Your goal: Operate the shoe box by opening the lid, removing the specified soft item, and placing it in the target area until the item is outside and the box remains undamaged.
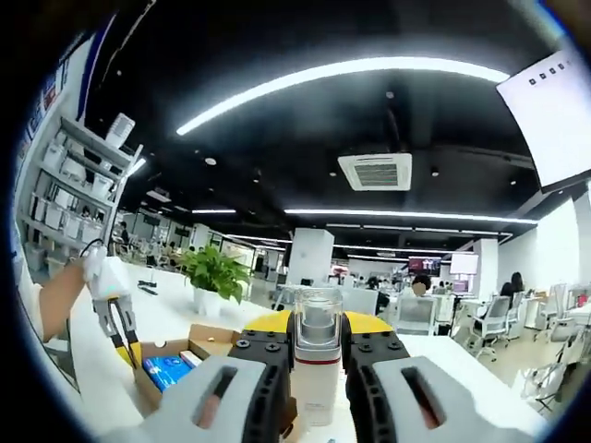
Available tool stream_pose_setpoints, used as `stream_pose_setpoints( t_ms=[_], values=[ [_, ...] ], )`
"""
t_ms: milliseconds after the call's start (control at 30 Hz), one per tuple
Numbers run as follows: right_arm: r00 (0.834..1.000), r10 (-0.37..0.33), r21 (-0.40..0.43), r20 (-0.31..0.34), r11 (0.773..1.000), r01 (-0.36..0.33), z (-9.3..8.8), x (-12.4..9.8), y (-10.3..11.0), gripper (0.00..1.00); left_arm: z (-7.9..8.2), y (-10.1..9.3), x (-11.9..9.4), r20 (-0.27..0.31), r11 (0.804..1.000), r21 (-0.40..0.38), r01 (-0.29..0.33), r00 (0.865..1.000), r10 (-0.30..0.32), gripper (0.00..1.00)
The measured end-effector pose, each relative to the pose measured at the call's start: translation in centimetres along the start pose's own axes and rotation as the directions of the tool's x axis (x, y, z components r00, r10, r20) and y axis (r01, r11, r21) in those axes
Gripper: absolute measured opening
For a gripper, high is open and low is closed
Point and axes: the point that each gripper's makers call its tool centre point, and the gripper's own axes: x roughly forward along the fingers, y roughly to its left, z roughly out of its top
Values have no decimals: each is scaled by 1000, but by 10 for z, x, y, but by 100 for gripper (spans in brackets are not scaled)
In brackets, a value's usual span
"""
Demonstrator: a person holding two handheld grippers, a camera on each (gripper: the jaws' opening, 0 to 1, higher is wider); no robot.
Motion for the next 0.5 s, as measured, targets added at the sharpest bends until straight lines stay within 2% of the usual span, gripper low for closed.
stream_pose_setpoints(
  t_ms=[67, 167, 233, 267, 333, 400, 433, 500],
  values=[
    [998, -13, -51, 54, 999, 16, 9, -4, -6, 19, 0, 0, 0, 3, 1000, 0, -2, 1000, 2, 5],
    [999, -22, -46, 42, 999, 24, 13, -12, -16, 19, 0, 0, 0, 3, 1000, -5, -2, 1000, 2, 5],
    [1000, 17, -104, 22, 995, -15, 15, -15, -18, 19, 0, 0, 0, 1, 1000, -6, 0, 1000, 0, 5],
    [1000, 24, -104, 16, 994, -22, 16, -17, -19, 19, 0, 0, 0, 0, 1000, -5, 0, 1000, 0, 5],
    [1000, 13, -46, 17, 999, -12, 24, -27, -30, 19, 0, 0, 0, 2, 1000, -5, 0, 1000, 0, 5],
    [998, 16, 24, 60, 1000, -18, 33, -38, -37, 19, 0, -1, 0, 4, 1000, -5, 1, 1000, -1, 5],
    [997, 6, 38, 76, 999, -9, 35, -42, -41, 19, 0, 0, 0, 4, 1000, -8, 2, 1000, -2, 5],
    [993, -42, 12, 111, 999, 41, 39, -50, -55, 19, 0, 0, 0, 0, 1000, -4, 1, 1000, -1, 5]
  ],
)
